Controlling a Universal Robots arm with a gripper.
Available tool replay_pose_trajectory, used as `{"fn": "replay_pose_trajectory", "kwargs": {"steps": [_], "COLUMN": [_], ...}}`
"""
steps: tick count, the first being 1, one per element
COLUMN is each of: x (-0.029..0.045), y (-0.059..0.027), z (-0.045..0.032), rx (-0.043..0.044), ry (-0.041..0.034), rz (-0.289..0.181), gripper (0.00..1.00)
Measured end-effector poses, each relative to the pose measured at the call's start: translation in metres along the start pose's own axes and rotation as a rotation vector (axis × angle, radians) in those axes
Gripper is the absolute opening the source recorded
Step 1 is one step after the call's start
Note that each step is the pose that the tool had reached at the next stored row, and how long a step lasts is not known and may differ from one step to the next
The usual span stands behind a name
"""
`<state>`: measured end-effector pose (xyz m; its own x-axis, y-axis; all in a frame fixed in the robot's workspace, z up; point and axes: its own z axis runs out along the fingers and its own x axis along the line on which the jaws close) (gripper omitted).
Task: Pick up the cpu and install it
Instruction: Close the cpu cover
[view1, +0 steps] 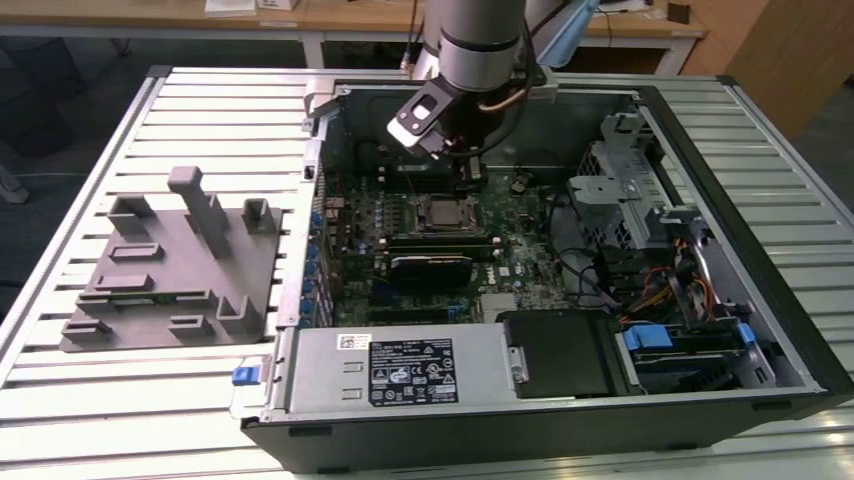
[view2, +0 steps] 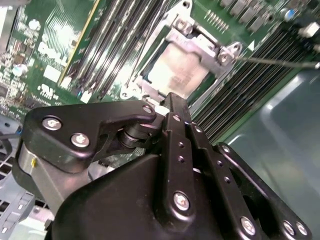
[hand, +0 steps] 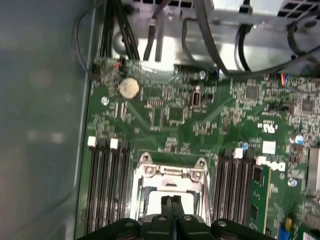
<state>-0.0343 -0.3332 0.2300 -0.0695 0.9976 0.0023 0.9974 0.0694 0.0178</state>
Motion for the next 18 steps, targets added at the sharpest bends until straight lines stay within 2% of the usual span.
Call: {"fn": "replay_pose_trajectory", "kwargs": {"steps": [2,6,13,18], "x": [0.0004,0.0006,0.0000,-0.0001], "y": [-0.0046,-0.0083,-0.0095,-0.0097], "z": [0.0010,0.0040,0.0088,0.0097], "rx": [-0.0001,-0.0001,0.0027,0.0028], "ry": [0.0002,0.0002,0.0002,0.0003], "rz": [0.000,0.000,0.000,0.000], "gripper": [0.11,0.11,0.11,0.11]}}
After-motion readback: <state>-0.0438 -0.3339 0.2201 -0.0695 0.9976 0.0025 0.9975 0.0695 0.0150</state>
